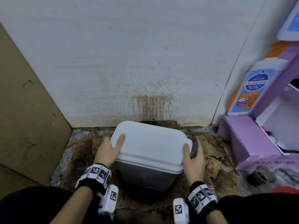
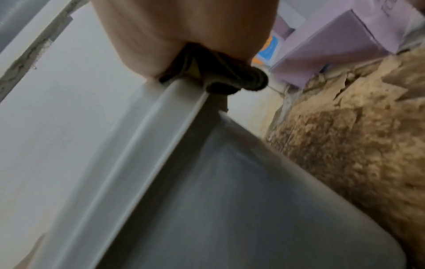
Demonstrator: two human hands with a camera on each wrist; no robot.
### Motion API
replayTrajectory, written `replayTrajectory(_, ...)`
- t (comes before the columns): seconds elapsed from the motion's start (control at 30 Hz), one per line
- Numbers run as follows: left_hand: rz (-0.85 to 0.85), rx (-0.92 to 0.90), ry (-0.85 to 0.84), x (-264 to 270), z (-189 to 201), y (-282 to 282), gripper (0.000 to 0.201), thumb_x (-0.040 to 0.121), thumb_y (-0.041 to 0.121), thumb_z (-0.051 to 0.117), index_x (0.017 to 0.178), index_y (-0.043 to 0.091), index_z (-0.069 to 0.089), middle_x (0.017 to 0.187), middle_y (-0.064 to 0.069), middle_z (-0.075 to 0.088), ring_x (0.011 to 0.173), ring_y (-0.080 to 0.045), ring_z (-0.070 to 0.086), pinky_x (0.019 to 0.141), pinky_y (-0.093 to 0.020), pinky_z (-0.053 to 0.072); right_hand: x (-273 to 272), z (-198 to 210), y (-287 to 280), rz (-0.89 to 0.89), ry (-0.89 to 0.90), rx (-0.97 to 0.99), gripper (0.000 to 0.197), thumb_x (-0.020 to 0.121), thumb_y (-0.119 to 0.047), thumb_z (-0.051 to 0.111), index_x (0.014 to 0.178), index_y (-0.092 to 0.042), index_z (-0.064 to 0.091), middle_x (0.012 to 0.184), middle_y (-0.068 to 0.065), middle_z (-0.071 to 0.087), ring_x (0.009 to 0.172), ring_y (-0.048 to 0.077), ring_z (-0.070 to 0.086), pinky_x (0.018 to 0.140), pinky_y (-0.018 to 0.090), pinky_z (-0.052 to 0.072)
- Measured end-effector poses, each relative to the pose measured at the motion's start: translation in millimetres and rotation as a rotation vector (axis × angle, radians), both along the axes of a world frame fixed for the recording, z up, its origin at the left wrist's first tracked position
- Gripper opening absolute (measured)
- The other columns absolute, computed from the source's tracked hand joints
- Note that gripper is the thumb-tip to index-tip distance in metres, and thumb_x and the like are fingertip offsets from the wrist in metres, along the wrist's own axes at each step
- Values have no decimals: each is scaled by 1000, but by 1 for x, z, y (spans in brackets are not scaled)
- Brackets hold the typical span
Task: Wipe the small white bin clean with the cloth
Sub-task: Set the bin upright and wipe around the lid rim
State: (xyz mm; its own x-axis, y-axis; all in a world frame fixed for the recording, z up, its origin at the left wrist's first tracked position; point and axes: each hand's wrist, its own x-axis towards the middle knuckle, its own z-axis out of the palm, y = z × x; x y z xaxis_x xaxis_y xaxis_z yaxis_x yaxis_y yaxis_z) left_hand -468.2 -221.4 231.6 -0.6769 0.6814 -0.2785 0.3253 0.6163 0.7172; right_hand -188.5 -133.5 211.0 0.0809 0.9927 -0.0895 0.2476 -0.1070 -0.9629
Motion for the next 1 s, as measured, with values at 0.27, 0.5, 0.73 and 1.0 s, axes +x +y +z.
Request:
replayTrajectory(0.27, -51, 65, 76, -23, 1, 30, 73, 88, 74, 45, 123, 11, 54, 121, -16, 60, 108, -33, 56, 89, -45, 45, -17, -17, -42, -23, 87, -18, 56, 107, -37, 33, 159, -27, 16, 165, -4, 17, 149, 16, 23, 105, 18, 19)
replayTrajectory(0.5, 53, 80, 85, -26, -14, 27, 77, 93, 72, 33, 134, 11, 55, 138, -23, 53, 128, -39, 50, 106, -50, 40, -8, -18, -27, -44, 170, -23, 50, 108, -27, 34, 157, -22, 25, 160, -2, 31, 145, 15, 31, 105, 20, 27)
replayTrajectory(0.73, 225, 29, -27, 7, -10, 18, 91, 92, 72, 37, 149, 2, 26, 153, -23, 27, 135, -42, 39, 109, -50, 34, 15, -8, 29, -58, 116, -42, 46, 107, -27, 37, 152, -17, 33, 155, 4, 40, 142, 22, 38, 104, 25, 28)
replayTrajectory(1.0, 226, 155, -579, 64, -8, 5, 84, 78, 67, 68, 145, 25, 41, 133, 4, 59, 114, -25, 61, 75, -39, 58, 2, 9, 59, 508, -92, -48, 45, 105, -42, 39, 149, -31, 38, 145, -8, 48, 124, 8, 51, 96, 29, 46)
